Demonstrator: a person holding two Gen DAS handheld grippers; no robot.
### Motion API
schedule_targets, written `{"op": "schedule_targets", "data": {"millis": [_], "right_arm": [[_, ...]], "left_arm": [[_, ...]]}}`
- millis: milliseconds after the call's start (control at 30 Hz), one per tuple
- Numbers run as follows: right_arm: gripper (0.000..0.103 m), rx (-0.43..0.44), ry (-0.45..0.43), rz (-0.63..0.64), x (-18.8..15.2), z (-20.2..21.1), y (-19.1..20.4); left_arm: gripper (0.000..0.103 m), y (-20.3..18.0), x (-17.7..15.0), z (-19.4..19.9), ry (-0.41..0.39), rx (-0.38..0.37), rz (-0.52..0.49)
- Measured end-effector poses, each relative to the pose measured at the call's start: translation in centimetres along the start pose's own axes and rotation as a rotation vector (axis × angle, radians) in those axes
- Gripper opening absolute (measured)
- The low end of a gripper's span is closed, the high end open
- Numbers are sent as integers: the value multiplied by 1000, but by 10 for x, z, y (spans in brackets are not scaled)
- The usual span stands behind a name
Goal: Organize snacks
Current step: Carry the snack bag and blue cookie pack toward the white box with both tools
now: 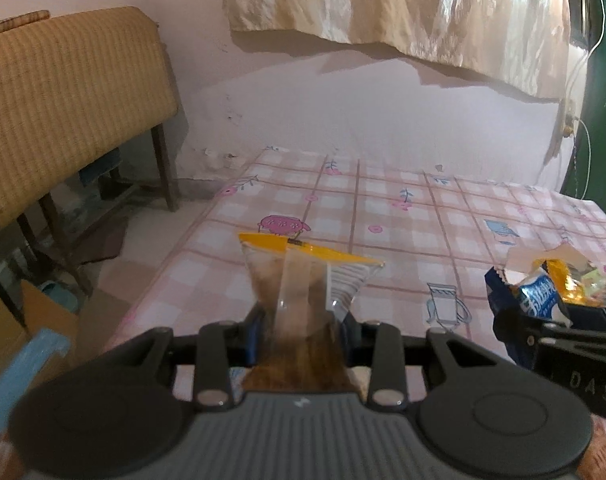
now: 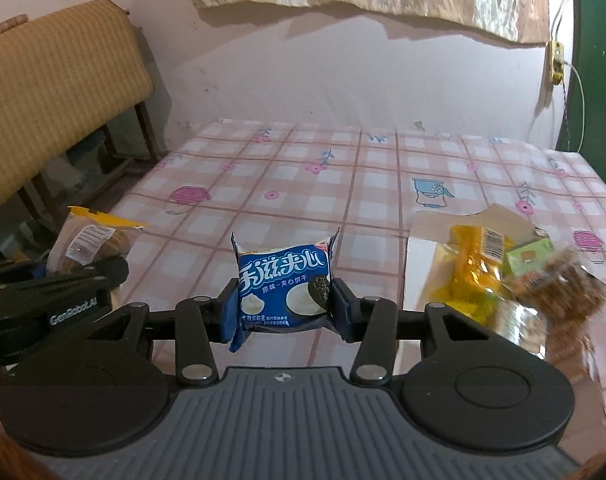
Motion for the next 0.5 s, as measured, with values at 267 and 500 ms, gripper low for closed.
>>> {"op": "schedule_targets", "data": {"millis": [267,500], "right_arm": [[58,0,-21,-3,-25,47,-15],[58,-12,-42,2,-42,84,-19]], "left_arm": [[34,-5,-19,41,-10,2,0],[34,-15,-32,71,-30,-12,-11]]}}
Point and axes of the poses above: each gripper's, at about its wrist camera, not at the fingertips, and z roughly against the way its jaws point, y to its left, x to its top, the point moved 4 cm from there along -z, roughly the way its jaws point, and after that the axes turned 1 degree about y, right-handed, at the moved point
